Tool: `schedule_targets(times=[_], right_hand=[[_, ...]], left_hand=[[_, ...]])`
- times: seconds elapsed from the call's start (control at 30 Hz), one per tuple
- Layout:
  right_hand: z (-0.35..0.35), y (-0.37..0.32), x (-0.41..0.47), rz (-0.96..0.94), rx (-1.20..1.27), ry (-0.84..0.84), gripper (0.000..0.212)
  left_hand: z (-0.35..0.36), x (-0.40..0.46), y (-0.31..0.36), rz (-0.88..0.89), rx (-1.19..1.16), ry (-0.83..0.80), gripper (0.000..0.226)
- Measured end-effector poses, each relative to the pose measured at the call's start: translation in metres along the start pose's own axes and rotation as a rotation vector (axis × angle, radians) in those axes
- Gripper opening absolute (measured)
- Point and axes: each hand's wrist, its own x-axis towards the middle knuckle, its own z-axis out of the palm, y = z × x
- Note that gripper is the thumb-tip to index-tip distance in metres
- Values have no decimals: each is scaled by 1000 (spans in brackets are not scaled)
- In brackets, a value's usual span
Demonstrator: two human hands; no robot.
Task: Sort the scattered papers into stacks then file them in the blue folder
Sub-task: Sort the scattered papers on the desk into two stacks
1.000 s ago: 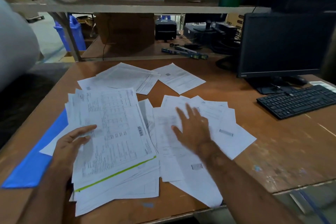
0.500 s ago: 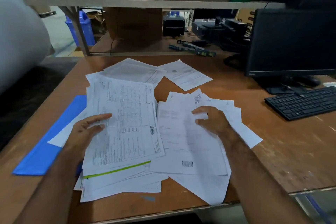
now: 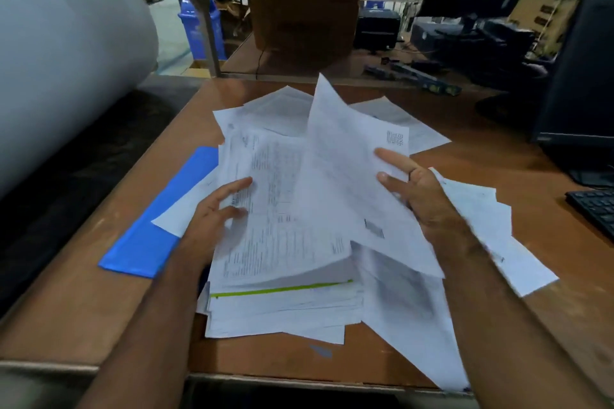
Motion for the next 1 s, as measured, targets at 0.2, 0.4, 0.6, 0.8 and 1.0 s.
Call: schedule_targets(times=[0.2, 0.4, 0.6, 0.8, 1.0], right_hand=[[21, 20, 23, -105, -386, 20, 51], [45, 30, 42, -213, -684, -76, 57], [87, 50, 56, -339, -622, 6, 61], [83, 54, 48, -310, -672, 106, 62], [29, 64, 25, 13, -1285, 273, 80]], left_hand=[[1, -2, 0, 2, -36, -2, 51], [9, -13, 7, 74, 105, 11, 52], [1, -2, -4, 123, 73, -53, 62], [2, 0, -10, 31, -3, -32, 37], [2, 5, -8, 55, -12, -10, 35]])
